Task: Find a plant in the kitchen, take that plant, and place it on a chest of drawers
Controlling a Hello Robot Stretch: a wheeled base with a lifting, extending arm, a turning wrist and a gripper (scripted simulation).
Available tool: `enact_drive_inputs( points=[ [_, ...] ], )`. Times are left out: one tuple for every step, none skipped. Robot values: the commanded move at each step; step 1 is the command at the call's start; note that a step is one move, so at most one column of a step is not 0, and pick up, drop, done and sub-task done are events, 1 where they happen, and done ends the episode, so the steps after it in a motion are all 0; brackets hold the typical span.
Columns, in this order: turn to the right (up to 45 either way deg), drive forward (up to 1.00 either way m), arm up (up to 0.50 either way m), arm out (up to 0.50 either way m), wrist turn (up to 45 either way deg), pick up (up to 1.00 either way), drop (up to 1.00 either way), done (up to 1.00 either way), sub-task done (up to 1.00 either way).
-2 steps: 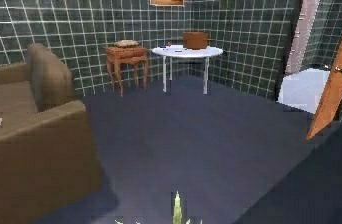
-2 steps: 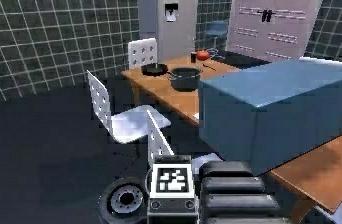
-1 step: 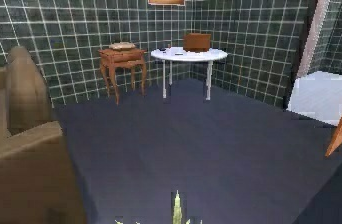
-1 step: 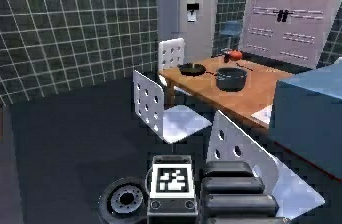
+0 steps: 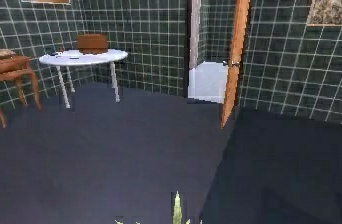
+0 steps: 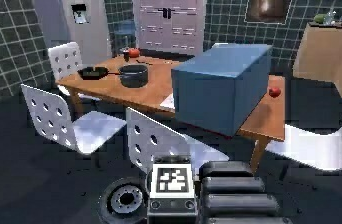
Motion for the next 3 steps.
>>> enact_drive_inputs(
  points=[
    [0.0,1.00,0.00,0.00,0.0,0.00,0.00,0.00,0.00],
    [3.0,0.00,0.00,0.00,0.0,0.00,0.00,0.00,0.00],
    [0.0,1.00,0.00,0.00,0.0,0.00,0.00,0.00,0.00]
  ],
)
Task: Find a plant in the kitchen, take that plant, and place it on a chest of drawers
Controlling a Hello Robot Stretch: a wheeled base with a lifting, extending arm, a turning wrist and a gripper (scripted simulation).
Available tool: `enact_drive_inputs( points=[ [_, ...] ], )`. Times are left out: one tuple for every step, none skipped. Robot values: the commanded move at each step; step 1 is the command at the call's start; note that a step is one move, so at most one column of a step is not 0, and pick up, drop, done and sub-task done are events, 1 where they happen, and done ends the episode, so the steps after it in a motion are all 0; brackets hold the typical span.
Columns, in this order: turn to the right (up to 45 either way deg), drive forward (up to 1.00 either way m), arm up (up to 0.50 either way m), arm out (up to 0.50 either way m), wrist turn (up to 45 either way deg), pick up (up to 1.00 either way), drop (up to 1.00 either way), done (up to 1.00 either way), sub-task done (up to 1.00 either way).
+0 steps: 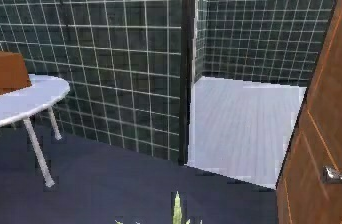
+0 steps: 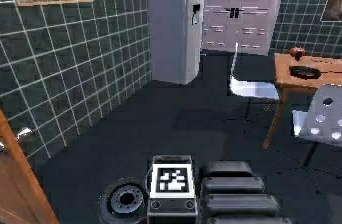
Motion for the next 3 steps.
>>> enact_drive_inputs(
  points=[
    [0.0,0.40,0.00,0.00,0.0,0.00,0.00,0.00,0.00],
    [-30.0,0.00,0.00,0.00,0.0,0.00,0.00,0.00,0.00],
    [0.0,0.20,0.00,0.00,0.0,0.00,0.00,0.00,0.00]
  ],
)
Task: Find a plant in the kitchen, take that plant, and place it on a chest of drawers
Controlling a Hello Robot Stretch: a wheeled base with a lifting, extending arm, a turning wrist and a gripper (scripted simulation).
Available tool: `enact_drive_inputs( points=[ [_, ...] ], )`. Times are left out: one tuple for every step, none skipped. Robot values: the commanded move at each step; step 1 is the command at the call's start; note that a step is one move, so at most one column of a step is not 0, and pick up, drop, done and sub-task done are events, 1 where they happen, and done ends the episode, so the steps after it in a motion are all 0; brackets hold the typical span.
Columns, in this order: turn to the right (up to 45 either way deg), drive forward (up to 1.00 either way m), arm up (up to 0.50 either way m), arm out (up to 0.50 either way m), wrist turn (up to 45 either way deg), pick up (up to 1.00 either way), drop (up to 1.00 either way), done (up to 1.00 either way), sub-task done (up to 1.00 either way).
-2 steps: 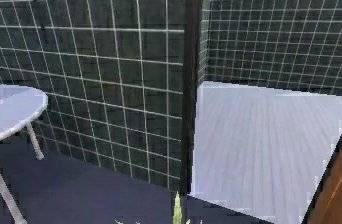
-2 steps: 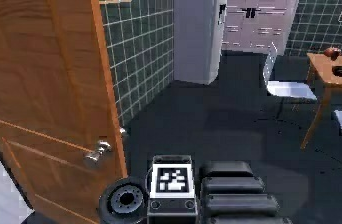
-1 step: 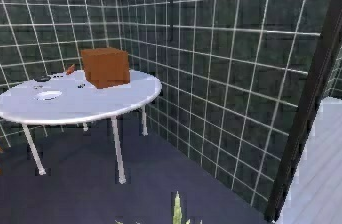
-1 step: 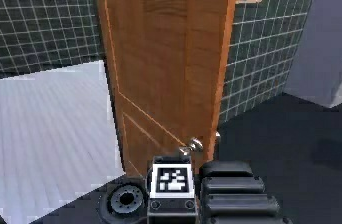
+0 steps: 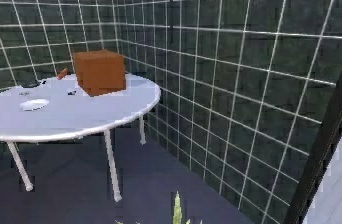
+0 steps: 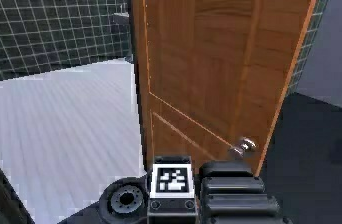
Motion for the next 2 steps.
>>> enact_drive_inputs(
  points=[
    [45.0,0.00,0.00,0.00,0.0,0.00,0.00,0.00,0.00],
    [3.0,0.00,0.00,0.00,0.0,0.00,0.00,0.00,0.00]
  ],
)
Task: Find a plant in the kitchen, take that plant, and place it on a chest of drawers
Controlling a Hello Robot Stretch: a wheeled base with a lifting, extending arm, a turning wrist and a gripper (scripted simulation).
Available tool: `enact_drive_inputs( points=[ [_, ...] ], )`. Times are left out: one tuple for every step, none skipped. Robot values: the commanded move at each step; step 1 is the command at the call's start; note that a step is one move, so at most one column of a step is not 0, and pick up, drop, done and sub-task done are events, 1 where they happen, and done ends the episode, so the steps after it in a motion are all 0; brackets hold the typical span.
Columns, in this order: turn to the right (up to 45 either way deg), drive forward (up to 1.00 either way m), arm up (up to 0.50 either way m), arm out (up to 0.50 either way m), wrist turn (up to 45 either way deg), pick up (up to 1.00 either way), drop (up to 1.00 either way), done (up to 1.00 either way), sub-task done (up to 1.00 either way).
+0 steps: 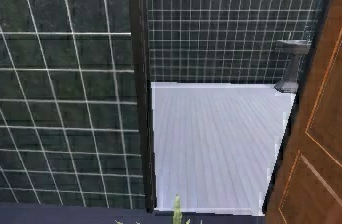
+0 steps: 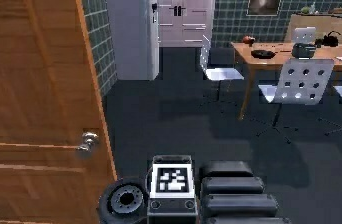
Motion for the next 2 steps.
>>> enact_drive_inputs(
  points=[
    [0.0,0.50,0.00,0.00,0.0,0.00,0.00,0.00,0.00],
    [12.0,0.00,0.00,0.00,0.0,0.00,0.00,0.00,0.00]
  ],
)
